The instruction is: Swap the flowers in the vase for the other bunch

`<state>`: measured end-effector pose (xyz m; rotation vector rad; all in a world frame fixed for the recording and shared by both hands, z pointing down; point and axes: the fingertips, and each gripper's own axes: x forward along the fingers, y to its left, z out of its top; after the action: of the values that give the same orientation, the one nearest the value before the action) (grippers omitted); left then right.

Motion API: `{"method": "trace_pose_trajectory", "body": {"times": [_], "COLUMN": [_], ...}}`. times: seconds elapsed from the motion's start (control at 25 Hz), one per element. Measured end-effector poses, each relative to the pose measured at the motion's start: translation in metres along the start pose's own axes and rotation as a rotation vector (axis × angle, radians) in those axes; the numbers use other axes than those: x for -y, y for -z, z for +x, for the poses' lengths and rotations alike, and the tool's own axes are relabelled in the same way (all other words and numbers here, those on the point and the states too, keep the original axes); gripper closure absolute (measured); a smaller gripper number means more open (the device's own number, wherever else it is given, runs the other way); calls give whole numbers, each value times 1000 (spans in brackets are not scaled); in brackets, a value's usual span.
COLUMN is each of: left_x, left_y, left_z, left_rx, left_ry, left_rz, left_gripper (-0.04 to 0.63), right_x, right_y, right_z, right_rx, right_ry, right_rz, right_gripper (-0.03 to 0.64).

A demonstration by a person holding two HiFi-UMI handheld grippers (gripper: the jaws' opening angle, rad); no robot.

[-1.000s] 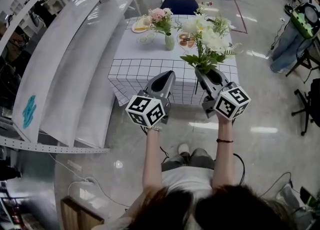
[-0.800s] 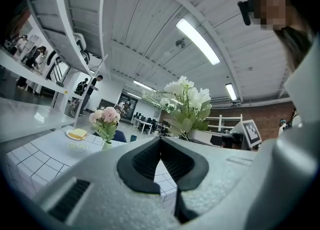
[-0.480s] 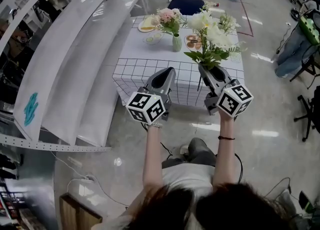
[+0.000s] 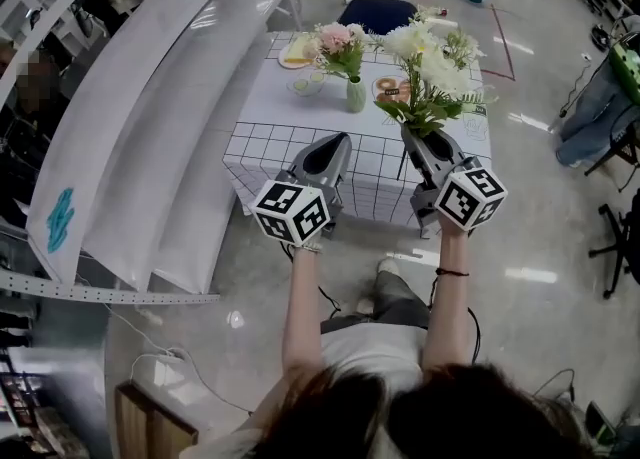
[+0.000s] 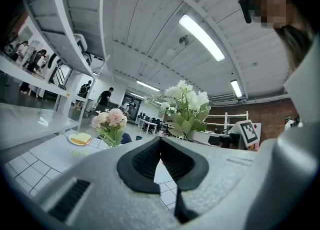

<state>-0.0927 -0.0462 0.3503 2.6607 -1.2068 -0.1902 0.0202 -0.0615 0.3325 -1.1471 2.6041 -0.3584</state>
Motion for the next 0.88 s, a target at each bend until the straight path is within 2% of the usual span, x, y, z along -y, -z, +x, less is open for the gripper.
{"method": "trace_pose_trajectory", "body": {"times": [0.32,0.88], "left_x": [-25,-58], "left_y": [-11,-7], "left_z": [41,94], "left_rx": [45,8], "left_ry": [-14,-101], "left_rz": [-28,-43], "left_gripper": [584,584], "right_x": [36,93], "right_y": [-10,-18], "right_z": [38,78], "right_rx": [-31,-77], "right_ry": [-28,-54], "right_rz": [-15,21], "right_gripper": [560,559]}}
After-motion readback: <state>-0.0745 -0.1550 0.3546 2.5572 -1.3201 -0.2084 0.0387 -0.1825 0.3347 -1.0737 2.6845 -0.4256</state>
